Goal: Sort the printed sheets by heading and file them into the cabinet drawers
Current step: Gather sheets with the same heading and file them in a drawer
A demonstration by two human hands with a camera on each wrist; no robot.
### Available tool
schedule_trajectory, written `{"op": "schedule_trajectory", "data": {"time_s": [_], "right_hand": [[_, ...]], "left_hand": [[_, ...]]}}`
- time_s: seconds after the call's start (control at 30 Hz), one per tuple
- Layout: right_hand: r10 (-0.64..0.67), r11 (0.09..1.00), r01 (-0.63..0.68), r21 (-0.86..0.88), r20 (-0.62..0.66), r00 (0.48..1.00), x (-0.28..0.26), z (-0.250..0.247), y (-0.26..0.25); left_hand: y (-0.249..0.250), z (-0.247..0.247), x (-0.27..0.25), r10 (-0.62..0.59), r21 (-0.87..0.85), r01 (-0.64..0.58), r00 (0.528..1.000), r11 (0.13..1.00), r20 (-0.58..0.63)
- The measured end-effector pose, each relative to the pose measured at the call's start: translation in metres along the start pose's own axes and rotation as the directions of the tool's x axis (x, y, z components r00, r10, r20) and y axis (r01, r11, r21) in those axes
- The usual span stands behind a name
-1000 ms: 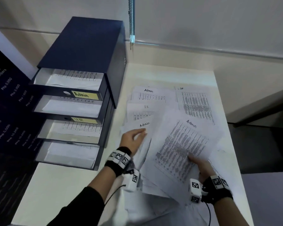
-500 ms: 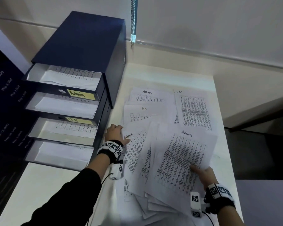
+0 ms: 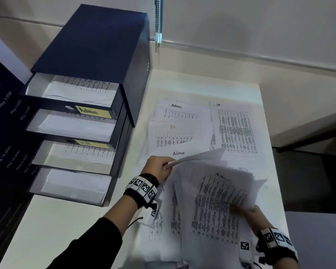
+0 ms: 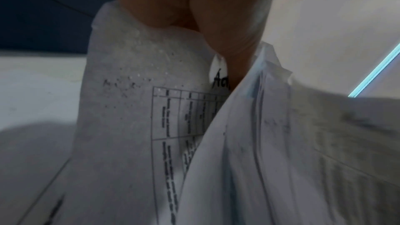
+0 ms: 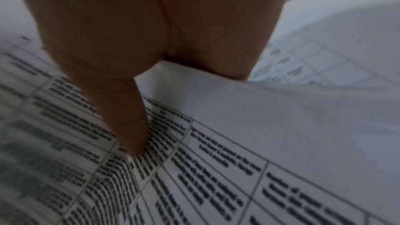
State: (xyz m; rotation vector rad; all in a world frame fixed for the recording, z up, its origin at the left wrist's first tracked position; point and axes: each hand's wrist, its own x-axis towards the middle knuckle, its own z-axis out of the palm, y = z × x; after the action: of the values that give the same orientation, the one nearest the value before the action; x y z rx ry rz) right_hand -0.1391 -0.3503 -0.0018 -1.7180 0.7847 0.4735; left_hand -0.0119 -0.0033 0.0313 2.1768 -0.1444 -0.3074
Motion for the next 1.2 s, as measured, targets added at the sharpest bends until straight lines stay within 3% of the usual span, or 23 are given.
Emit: {"op": "schedule_trajectory", "data": {"time_s": [0.27, 0.5, 0.57, 0.7, 0.77, 0.9, 1.07, 1.2], "right_hand": [[-0.143, 0.967, 0.159, -0.199, 0.093, 0.985, -0.004, 0.007, -0.016], [-0.278, 0.850, 0.293, -0.437, 0.101, 0.955, 0.010, 0.031, -0.021], [-0.319, 0.833, 0.324, -0.448, 0.090, 0.943, 0.009, 0.035, -0.028], [-0.372, 0.786, 0.356, -0.505, 0.073, 0.925, 0.010, 0.040, -0.037], [-0.385, 0.775, 0.353, -0.525, 0.052, 0.922, 0.016, 0.040, -0.032], [-0.414, 0.762, 0.347, -0.546, 0.000, 0.910, 0.025, 0.041, -0.022], [-0.419, 0.757, 0.343, -0.555, -0.009, 0.908, 0.017, 0.047, -0.027], [-0.419, 0.757, 0.335, -0.561, -0.023, 0.908, 0.021, 0.045, -0.023]], "left_hand": [[-0.012, -0.009, 0.013, -0.131, -0.132, 0.116, 0.985, 0.984, -0.114], [-0.017, -0.009, 0.008, -0.200, -0.111, 0.194, 0.979, 0.975, -0.039], [-0.017, -0.010, 0.003, -0.163, -0.141, 0.156, 0.986, 0.978, -0.037], [-0.020, -0.008, -0.008, -0.008, -0.174, 0.028, 0.994, 0.984, 0.111], [-0.026, -0.008, -0.005, -0.068, -0.110, 0.082, 0.989, 0.991, 0.132], [-0.034, -0.010, 0.011, -0.240, -0.084, 0.245, 0.969, 0.966, 0.061], [-0.035, -0.013, 0.024, -0.207, -0.013, 0.208, 0.978, 0.978, 0.035], [-0.038, -0.009, 0.023, -0.167, -0.028, 0.166, 0.983, 0.986, -0.075]]}}
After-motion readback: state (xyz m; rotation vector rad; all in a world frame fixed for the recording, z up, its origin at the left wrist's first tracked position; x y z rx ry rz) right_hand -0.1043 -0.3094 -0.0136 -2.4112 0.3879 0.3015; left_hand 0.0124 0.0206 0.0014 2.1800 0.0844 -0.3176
